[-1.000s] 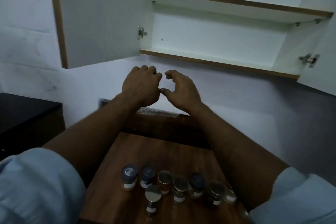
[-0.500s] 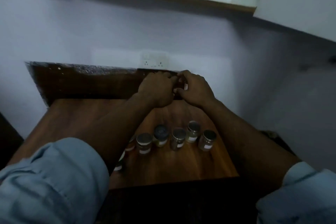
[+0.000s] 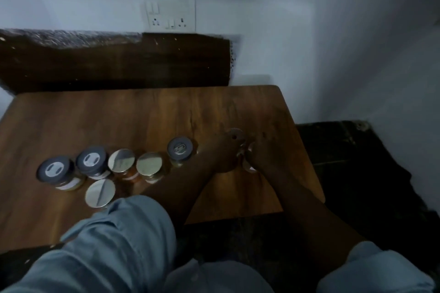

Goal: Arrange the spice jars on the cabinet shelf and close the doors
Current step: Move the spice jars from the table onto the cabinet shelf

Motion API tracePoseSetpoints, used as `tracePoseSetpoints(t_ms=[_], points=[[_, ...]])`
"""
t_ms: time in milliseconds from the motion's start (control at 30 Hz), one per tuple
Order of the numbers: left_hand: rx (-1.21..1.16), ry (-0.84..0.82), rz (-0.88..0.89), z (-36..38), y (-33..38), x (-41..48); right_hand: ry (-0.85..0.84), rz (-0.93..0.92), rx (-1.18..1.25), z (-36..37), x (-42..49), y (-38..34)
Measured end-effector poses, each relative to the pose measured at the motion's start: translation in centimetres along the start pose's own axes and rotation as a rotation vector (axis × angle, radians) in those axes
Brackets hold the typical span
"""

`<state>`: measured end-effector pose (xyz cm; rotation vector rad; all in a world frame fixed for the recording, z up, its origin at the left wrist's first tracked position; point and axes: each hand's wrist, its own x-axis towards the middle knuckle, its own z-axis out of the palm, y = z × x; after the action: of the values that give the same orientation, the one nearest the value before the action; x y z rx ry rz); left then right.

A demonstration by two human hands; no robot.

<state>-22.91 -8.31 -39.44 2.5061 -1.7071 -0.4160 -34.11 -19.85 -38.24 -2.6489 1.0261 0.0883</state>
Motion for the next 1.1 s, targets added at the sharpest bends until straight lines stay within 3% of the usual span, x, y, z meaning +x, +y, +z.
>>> tracePoseSetpoints(t_ms=[167,367,633,767,967,1100], points=[[-0.098,-0.1,-0.034,3.0,2.1,3.6,-0.139,0.094,0.083,4.3,2.0,3.7],[-0.131,-0.117,-0.009,4.4,2.2,5.8,-0.257,0.042,0.139,6.4,4.3,5.5],[-0.27,-0.139,0.032,2.5,0.2,7.2,-0.077,0.197,0.332,4.7,4.7,5.9],[-0.241,-0.036,0.082,-1.1,-1.0,8.7,0.064,0.106,0.464,-1.4,5.1,5.3],[-0.369,0.391,0.311,-9.5,-1.6,9.9,0.182,-0.104,0.613,-11.1,6.5,2.5],[-0.522,0.612,0.19,-17.0,-1.9,10.2,0.415,-0.248,0.892,-16.4,7.9,-1.3]])
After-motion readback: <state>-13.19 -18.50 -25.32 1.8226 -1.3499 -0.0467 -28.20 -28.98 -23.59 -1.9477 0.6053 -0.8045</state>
